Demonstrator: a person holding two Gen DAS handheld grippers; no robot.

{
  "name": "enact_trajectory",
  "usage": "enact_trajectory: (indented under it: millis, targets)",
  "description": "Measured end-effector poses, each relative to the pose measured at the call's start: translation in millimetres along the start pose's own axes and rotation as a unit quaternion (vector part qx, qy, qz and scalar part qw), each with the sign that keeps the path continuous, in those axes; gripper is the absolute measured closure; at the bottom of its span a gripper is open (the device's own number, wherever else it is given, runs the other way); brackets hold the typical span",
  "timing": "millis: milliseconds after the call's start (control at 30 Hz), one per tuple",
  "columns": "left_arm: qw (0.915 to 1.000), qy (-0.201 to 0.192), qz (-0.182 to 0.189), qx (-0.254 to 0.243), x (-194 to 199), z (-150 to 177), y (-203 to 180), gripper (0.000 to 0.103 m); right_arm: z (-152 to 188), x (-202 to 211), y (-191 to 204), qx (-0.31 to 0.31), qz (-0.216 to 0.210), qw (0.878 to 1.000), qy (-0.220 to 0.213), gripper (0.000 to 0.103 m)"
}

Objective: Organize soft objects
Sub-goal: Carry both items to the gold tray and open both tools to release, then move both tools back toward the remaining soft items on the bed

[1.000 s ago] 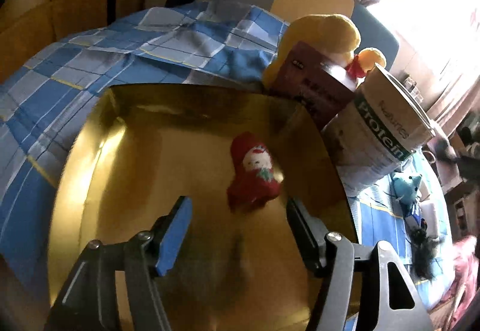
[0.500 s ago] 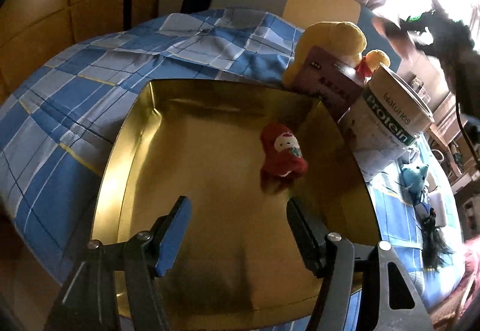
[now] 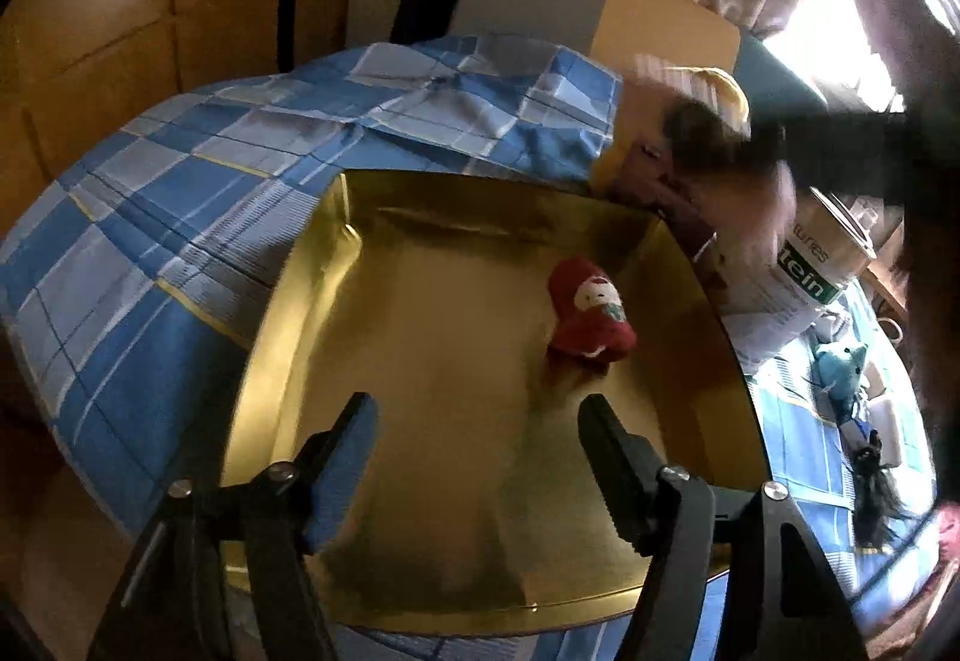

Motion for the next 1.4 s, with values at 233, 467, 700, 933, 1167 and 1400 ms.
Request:
enact_trajectory:
  millis: [233, 467, 700, 933, 1167, 1400]
  targets:
    - [0.9999, -0.007, -0.011, -0.007, 9.8, 6.0, -1.5, 0.031, 49.8, -30.6, -3.0, -0.005, 0.095, 0.995, 0.033, 0.069]
    - [0.9993, -0.022, -0.019, -0.023, 20.6, 8.0, -9.0, 0.026, 55.6, -47.6, -15.3, -0.03, 0.106, 0.993, 0.042, 0.067]
    - [0.9989, -0.027, -0.024, -0.029, 25.8, 9.6, -11.2, 0.025, 62.9, -55.8, -20.9, -0.056, 0.08, 0.994, 0.043, 0.061]
    - [0.9987, -0.027, -0.023, -0.035, 27.8, 11.4, -16.9, 0.024, 62.8, -40.6, -20.6, -0.064, 0.049, 0.997, 0.012, 0.044]
    - [0.9982, -0.031, -0.02, -0.048, 30.5, 13.2, -25.6, 0.024, 65.8, -3.4, -19.0, -0.057, 0.042, 0.997, -0.036, 0.043]
    - [0.9966, -0.039, -0.014, -0.071, 35.4, 15.0, -40.3, 0.024, 79.4, 33.7, -25.8, -0.047, 0.037, 0.995, -0.082, 0.043]
Point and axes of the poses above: each gripper's, at about its wrist camera, not at the fingertips, and x roughly against the way its jaws point, y to its left, z to its underside, the point moved 1 cm from there along -x, roughly the way its jaws point, and after that the axes turned 9 degrees about -x, right-handed, at the moved point
